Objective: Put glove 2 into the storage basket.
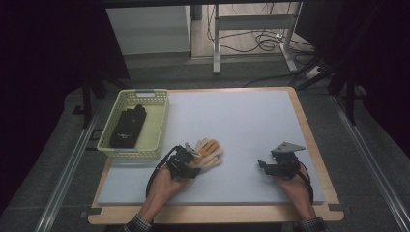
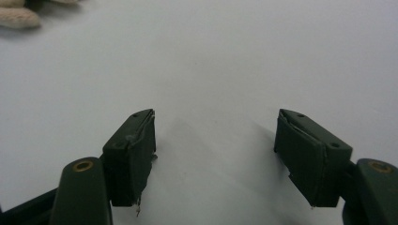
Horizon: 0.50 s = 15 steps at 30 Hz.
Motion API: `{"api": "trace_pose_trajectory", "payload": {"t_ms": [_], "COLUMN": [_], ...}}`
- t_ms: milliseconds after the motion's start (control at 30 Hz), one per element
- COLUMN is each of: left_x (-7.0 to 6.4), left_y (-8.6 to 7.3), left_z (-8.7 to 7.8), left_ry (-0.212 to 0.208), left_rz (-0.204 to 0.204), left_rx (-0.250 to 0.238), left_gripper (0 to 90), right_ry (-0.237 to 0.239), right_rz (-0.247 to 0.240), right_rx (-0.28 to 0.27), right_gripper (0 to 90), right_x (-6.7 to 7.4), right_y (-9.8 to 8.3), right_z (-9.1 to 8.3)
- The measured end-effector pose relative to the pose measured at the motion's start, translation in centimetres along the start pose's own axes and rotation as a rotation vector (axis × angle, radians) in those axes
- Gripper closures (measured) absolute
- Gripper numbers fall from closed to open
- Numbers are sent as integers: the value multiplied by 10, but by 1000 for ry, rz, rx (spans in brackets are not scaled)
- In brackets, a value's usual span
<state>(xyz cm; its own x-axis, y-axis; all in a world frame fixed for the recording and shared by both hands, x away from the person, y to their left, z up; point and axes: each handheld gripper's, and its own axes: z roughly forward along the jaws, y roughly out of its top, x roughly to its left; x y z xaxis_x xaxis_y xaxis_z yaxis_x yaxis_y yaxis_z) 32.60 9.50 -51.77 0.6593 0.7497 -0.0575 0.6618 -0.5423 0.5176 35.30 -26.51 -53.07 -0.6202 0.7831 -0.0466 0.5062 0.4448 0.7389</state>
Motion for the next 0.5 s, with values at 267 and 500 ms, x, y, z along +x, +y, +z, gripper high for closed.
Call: {"api": "trace_pose_trajectory", "payload": {"t_ms": [267,500], "left_x": [8,21], "left_y": [11,30], "left_z": [-16,-47], "left_ry": [10,17], "left_rz": [-16,-44], "left_rx": [-31,-77], "left_gripper": [698,704], "right_ry": [0,0], "right_rz": [0,0], "right_rx": [0,1], "right_gripper": [291,291], "right_x": [0,0], "right_y": [0,0], "right_z": [0,0]}}
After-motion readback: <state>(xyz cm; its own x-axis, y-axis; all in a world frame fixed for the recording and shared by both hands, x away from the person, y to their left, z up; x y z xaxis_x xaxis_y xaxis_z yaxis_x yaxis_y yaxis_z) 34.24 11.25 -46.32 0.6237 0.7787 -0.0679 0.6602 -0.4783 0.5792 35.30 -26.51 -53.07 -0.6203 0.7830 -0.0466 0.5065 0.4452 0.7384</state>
